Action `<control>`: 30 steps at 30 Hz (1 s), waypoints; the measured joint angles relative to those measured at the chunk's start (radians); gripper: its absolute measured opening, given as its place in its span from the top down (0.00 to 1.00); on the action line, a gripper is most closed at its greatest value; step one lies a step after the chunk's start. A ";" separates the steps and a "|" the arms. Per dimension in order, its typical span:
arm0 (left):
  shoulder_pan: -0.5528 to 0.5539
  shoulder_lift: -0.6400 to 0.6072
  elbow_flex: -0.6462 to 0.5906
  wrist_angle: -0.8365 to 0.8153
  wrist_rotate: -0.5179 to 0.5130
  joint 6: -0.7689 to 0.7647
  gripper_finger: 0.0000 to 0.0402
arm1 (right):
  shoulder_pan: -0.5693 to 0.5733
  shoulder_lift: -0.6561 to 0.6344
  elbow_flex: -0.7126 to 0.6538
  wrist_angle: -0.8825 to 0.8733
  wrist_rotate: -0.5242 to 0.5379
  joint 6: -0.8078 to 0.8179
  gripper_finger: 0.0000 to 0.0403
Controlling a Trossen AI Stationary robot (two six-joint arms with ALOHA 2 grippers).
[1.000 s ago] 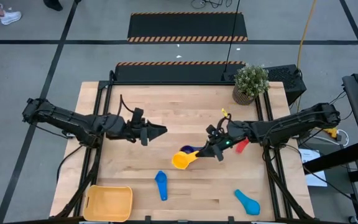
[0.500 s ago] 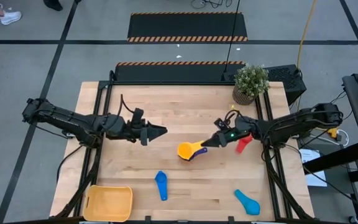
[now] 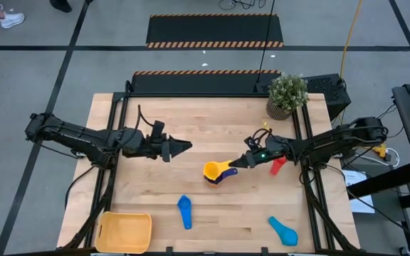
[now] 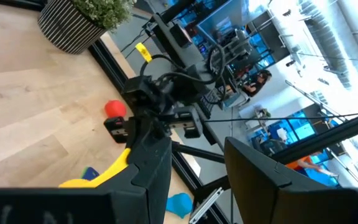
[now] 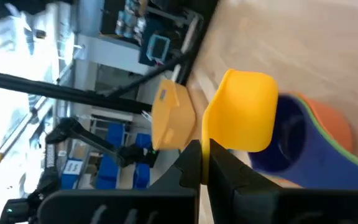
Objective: Nest measuring cups in basket
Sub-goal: Stack the yellow measuring cup on top of the dark blue measuring cup
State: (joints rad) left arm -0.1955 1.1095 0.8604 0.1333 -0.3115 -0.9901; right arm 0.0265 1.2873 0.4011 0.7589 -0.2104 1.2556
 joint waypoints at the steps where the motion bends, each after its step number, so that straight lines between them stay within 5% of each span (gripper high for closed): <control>1: 0.000 0.000 0.000 0.000 0.000 0.000 0.63 | 0.000 0.009 0.000 0.002 -0.001 0.004 1.00; 30: 0.000 0.000 0.000 -0.001 0.026 -0.007 0.63 | 0.009 0.060 0.001 -0.076 0.004 0.043 0.87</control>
State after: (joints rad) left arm -0.1955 1.1095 0.8604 0.1322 -0.2859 -0.9967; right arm 0.0357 1.3472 0.4019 0.6833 -0.2062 1.2985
